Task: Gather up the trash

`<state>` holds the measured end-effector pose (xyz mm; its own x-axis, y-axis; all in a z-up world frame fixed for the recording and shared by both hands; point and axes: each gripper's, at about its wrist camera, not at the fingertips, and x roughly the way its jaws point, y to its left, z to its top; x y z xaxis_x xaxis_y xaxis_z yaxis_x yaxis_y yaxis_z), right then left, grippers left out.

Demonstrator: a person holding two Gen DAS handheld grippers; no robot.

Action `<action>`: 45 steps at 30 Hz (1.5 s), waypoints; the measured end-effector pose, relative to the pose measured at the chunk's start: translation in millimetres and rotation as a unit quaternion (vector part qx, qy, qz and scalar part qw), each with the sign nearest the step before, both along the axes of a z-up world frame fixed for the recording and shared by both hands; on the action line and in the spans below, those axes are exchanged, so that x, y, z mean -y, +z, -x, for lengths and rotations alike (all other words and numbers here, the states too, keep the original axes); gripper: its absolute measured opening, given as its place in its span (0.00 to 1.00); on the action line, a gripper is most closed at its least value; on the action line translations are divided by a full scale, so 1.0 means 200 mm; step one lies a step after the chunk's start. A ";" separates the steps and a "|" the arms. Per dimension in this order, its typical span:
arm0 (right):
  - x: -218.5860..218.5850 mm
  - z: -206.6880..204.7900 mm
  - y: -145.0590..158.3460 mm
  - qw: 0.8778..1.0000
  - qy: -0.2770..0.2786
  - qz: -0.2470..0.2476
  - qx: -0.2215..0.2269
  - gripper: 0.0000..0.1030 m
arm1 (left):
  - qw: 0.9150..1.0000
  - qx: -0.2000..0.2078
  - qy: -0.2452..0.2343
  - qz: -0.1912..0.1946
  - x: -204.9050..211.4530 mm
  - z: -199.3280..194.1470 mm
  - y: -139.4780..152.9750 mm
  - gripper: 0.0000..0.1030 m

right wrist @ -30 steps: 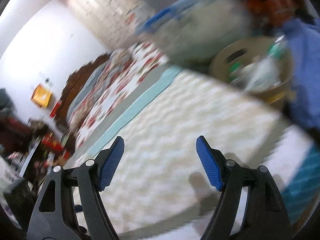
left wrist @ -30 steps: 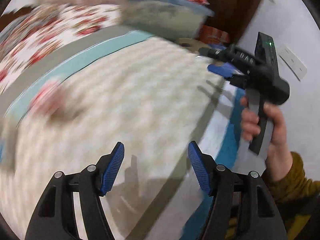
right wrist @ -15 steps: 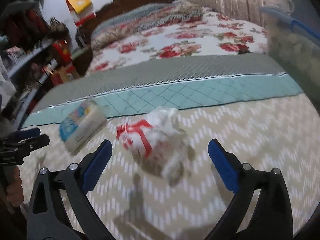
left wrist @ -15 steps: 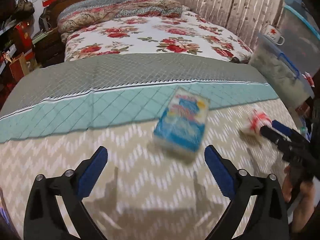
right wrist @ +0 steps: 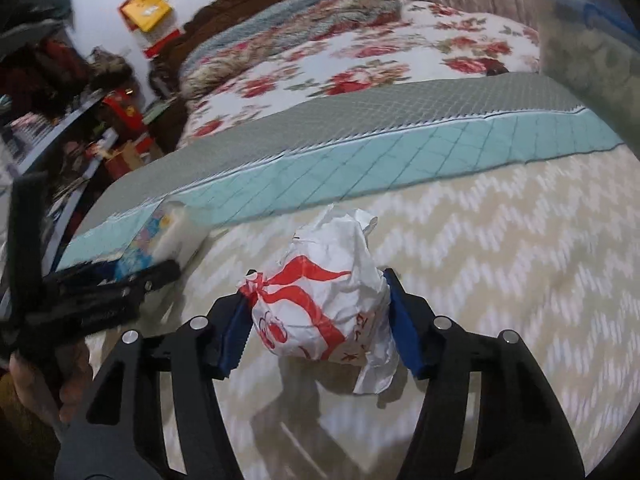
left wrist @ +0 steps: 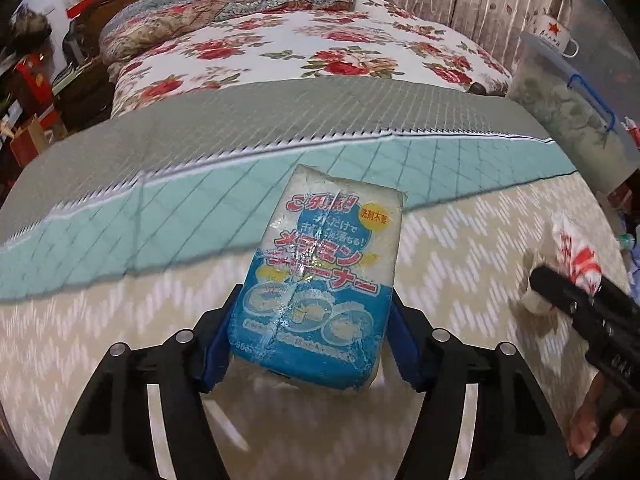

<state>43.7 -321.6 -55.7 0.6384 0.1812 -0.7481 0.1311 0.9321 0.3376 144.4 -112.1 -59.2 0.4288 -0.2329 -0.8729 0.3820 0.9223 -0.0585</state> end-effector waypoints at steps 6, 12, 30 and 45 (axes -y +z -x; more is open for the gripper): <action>-0.17 0.33 -0.02 0.998 0.052 -0.029 0.003 0.60 | 1.000 0.001 -0.020 0.023 -0.21 0.36 0.01 0.61; -0.30 0.55 0.04 0.996 0.085 -0.021 0.023 0.62 | 0.997 0.012 -0.050 0.050 -0.31 0.65 0.04 0.62; -0.36 0.74 0.05 0.997 0.072 0.000 0.039 0.92 | 0.997 0.015 -0.053 0.060 -0.31 0.77 0.04 0.80; -0.34 0.79 0.10 0.994 0.085 -0.011 0.073 0.94 | 0.997 0.034 -0.061 0.043 -0.31 0.79 0.11 0.87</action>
<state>-114.8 -254.2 -36.5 0.6985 0.3110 -0.6445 -0.0790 0.9286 0.3625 -13.9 -50.1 -36.4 0.4496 -0.3604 -0.8173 0.4966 0.8614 -0.1066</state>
